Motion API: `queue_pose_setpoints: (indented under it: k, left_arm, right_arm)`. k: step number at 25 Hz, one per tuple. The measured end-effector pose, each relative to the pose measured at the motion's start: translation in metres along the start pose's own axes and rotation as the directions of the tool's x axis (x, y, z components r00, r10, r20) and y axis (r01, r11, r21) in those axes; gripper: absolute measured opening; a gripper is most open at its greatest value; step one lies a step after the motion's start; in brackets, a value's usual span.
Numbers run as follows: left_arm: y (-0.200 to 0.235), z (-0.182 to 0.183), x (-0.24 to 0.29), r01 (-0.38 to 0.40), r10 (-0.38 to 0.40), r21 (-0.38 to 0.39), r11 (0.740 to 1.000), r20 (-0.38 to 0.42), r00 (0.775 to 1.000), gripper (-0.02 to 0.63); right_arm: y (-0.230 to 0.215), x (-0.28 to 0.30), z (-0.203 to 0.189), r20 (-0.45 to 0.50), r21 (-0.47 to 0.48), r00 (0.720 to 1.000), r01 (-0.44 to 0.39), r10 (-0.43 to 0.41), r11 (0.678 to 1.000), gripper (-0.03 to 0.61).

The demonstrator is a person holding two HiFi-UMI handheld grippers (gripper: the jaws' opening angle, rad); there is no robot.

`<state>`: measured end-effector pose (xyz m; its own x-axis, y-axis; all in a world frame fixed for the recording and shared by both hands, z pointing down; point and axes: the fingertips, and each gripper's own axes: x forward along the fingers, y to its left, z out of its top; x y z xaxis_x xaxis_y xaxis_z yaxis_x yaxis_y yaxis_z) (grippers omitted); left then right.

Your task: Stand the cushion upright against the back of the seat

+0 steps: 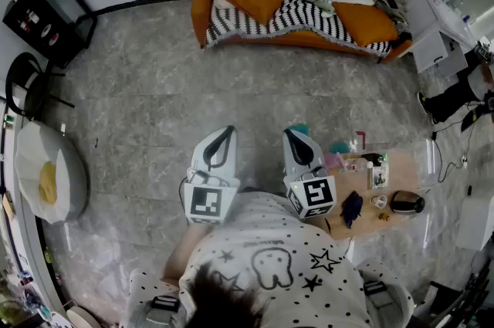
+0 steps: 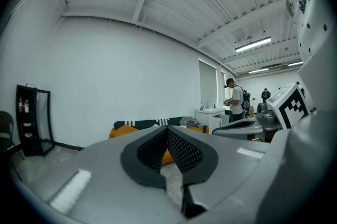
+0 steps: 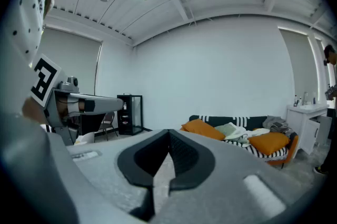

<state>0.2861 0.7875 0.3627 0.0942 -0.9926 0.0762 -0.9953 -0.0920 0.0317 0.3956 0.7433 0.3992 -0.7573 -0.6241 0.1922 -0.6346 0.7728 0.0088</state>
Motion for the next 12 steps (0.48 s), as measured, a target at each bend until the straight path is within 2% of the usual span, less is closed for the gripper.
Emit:
queue_pose_setpoints:
  k: [4,12]
  left_arm:
    - [-0.006,-0.002,0.009,0.009,-0.009,-0.012,1.000,-0.010,1.000,-0.012]
    - [-0.011,0.005,0.024,-0.027,0.027,-0.027,0.999,0.008,1.000,-0.009]
  right_arm:
    - [-0.009,0.001,0.000,-0.003,-0.006,1.000,-0.008,0.008,1.000,-0.002]
    - [-0.029,0.004,0.002,-0.003,-0.024,1.000,-0.022,0.022,0.999,-0.003]
